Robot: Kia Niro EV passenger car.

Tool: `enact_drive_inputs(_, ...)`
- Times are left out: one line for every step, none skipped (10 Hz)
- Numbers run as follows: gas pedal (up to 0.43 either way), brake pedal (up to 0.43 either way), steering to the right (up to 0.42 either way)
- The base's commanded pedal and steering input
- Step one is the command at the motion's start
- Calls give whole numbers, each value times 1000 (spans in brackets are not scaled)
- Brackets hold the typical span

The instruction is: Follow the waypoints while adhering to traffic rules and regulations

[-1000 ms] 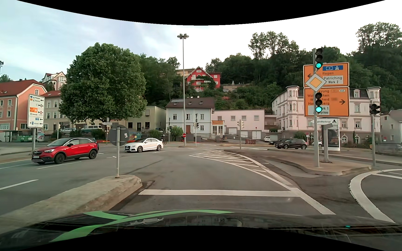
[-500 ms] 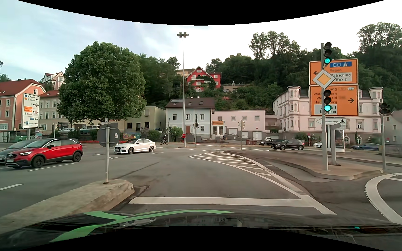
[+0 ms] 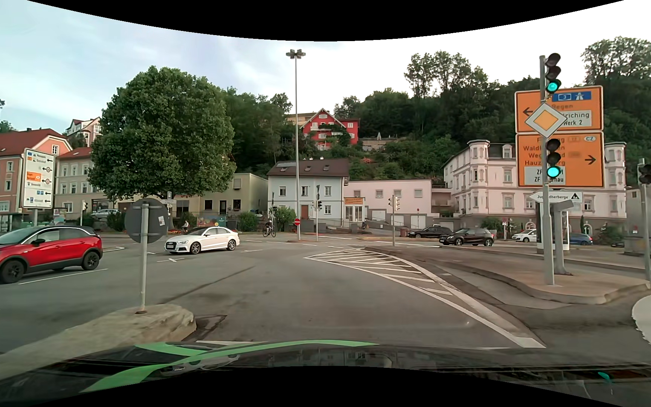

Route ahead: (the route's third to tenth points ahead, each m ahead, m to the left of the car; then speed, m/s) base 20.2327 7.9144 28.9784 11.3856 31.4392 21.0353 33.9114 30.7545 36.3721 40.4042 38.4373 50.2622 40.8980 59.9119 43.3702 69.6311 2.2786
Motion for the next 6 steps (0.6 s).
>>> enact_drive_inputs(311, 0, -45)
enact_drive_inputs(311, 0, -56)
enact_drive_inputs(311, 0, -69)
enact_drive_inputs(311, 0, -77)
enact_drive_inputs(311, 0, -88)
enact_drive_inputs(311, 0, -106)
